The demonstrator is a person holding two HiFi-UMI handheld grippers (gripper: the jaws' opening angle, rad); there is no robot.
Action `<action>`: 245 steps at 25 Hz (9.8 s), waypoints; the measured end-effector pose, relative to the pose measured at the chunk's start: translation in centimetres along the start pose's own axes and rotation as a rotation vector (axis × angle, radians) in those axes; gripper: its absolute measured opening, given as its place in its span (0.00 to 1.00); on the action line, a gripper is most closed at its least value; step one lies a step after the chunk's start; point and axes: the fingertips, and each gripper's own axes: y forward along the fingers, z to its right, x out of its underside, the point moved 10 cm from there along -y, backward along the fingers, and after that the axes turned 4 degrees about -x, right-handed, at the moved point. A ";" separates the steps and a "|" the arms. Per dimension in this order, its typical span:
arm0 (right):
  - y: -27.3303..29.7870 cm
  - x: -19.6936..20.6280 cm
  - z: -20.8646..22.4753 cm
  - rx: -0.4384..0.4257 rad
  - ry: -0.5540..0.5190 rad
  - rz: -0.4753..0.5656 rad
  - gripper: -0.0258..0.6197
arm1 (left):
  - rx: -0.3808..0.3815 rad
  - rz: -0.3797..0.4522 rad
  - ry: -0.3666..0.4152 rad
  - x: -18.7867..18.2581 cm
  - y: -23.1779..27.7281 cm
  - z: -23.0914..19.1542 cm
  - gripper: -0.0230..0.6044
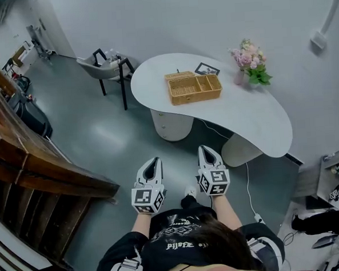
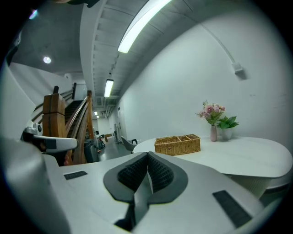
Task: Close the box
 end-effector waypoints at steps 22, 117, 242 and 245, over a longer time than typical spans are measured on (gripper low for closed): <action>8.6 -2.7 12.2 -0.112 -0.029 -0.039 0.08 | -0.092 -0.040 -0.049 0.8 15.0 4.7 0.08; 64.8 -17.0 23.3 -0.181 0.008 -0.825 0.19 | -0.080 -0.092 -0.045 -9.5 49.5 -21.7 0.08; 46.8 -22.1 15.2 -0.082 -0.164 -0.350 0.10 | 0.209 -0.140 0.026 -4.9 42.3 -18.1 0.08; 46.0 -21.7 14.8 -0.067 -0.167 -0.347 0.10 | 0.217 -0.140 0.028 -4.8 41.8 -18.0 0.08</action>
